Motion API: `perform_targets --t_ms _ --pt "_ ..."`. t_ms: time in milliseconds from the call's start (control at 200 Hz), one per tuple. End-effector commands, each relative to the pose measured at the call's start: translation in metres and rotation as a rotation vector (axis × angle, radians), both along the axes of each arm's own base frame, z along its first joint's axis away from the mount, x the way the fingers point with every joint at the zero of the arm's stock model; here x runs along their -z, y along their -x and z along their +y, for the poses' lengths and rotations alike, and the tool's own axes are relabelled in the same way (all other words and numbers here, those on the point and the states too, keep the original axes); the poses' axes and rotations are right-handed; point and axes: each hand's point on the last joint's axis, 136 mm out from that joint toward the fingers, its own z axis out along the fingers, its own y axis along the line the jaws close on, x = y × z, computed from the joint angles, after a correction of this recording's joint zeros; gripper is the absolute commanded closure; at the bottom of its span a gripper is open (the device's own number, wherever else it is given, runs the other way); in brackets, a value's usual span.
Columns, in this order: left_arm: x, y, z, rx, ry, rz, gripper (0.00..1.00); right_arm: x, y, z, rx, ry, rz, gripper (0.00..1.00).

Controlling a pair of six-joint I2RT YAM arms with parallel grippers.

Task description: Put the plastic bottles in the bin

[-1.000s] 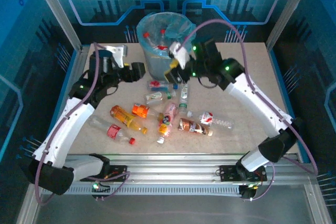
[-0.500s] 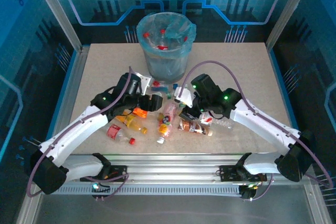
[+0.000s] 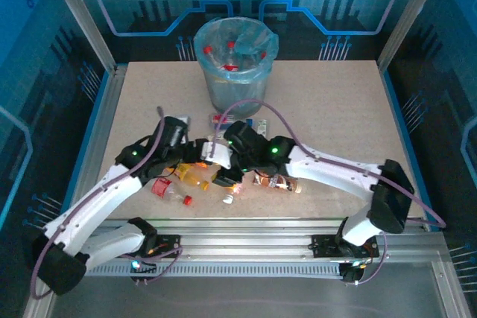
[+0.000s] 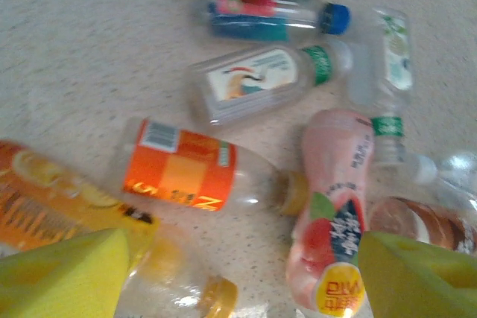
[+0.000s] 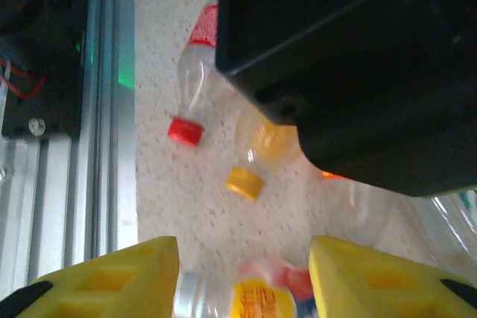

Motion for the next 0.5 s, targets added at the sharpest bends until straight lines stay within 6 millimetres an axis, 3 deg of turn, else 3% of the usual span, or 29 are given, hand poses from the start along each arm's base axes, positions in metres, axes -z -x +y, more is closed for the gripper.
perform_targets --t_ms 0,140,325,495 --pt "0.022 0.009 0.039 -0.189 0.017 0.057 0.18 -0.003 -0.003 0.035 0.048 -0.055 0.047 0.50" --pt "0.036 0.013 0.066 -0.312 0.052 0.093 0.17 0.013 -0.005 0.052 0.094 -0.036 0.131 0.51" --pt "0.034 0.012 0.096 -0.439 0.033 0.072 0.14 0.033 -0.018 0.077 0.155 0.061 0.228 0.49" --pt "0.052 0.019 0.142 -0.715 0.148 0.117 0.12 0.038 -0.019 0.092 0.162 0.057 0.283 0.50"
